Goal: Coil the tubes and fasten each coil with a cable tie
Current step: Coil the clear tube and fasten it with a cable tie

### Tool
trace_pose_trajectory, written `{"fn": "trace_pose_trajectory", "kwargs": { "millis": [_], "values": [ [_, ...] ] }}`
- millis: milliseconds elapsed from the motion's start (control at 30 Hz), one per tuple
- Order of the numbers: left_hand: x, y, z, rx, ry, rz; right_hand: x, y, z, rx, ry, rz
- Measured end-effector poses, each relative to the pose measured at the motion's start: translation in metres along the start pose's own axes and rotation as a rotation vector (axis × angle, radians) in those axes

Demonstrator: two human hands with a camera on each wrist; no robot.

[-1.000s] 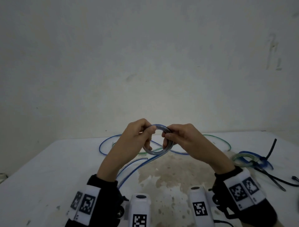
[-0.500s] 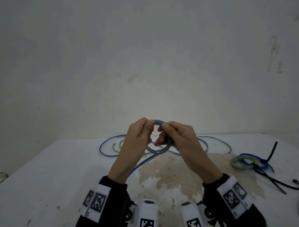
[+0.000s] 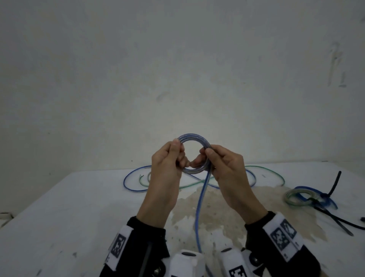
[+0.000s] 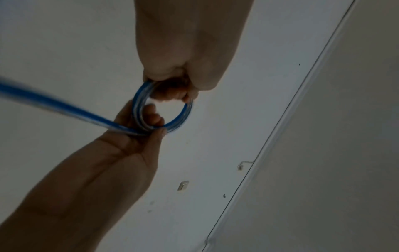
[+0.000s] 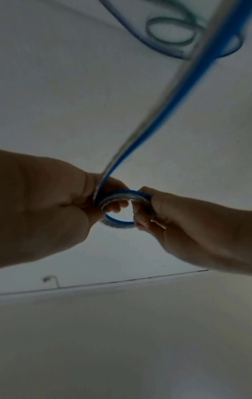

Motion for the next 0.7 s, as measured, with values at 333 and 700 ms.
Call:
{"fn": "trace_pose_trajectory", "kwargs": {
  "millis": [333,700],
  "values": [
    [0.006,0.009,0.016,-0.295,-0.186,0.491,0.000,0.000,0.021,-0.067,0.669,0.449],
    [0.003,0.001,0.007,-0.220,0.059,0.265,0.002,0.003,-0.003,0.264,-0.092,0.154]
  ]
}}
Point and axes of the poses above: each hand's wrist, its own y-axis away from the middle knuckle, its own x-axis out of the palm, z = x × y, the point moved 7 cm from there along -y, towards the middle knuckle, and after that the axes turned 9 degrees about -y, right-handed, at the moved point
